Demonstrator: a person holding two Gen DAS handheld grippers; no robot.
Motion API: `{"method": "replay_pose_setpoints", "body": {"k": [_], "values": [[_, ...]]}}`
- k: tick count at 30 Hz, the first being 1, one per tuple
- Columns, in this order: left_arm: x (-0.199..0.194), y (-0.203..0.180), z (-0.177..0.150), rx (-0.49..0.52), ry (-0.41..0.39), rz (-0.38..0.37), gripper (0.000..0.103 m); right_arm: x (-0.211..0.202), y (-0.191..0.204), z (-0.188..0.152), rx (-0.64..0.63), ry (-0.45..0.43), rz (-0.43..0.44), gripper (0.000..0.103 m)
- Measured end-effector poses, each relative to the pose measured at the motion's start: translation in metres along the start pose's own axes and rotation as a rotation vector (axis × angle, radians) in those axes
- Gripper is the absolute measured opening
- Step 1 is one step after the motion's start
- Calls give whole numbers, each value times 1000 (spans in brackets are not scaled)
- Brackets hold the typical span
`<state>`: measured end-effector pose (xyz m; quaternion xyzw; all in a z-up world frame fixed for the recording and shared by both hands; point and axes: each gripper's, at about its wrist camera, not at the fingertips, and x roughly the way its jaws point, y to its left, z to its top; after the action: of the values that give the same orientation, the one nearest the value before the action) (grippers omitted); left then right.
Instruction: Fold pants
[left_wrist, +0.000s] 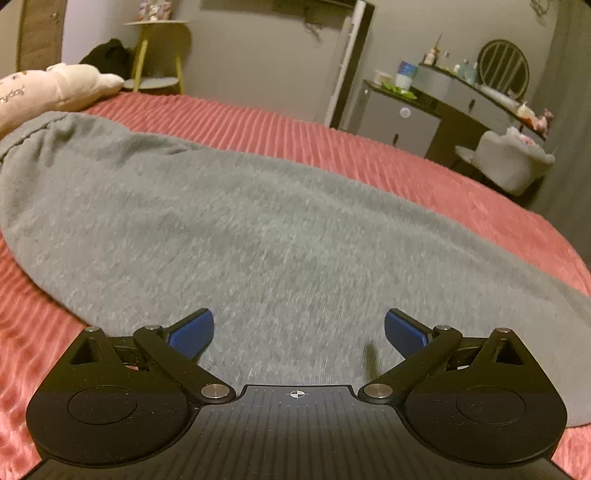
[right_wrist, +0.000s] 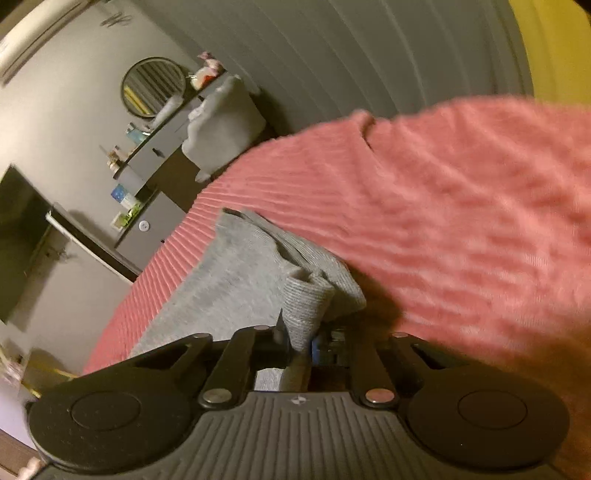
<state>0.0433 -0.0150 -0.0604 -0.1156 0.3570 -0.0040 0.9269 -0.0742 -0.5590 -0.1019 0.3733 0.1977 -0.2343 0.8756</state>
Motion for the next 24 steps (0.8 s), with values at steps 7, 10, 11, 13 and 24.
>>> {"method": "replay_pose_setpoints", "body": {"k": [7, 10, 11, 13, 24], "values": [[2, 11, 10, -32, -75, 26, 103, -32, 200, -60, -632, -22, 142, 8], [-2, 19, 15, -34, -96, 4, 103, -27, 270, -148, -939, 128, 275, 9], [-3, 23, 16, -32, -104, -7, 103, -22, 284, -179, -1031, 214, 313, 10], [-2, 26, 19, -25, -101, -15, 103, -6, 295, -218, -1095, 391, 326, 12], [38, 3, 37, -141, 149, -514, 102, -18, 148, -133, 66, 388, 335, 88]]}}
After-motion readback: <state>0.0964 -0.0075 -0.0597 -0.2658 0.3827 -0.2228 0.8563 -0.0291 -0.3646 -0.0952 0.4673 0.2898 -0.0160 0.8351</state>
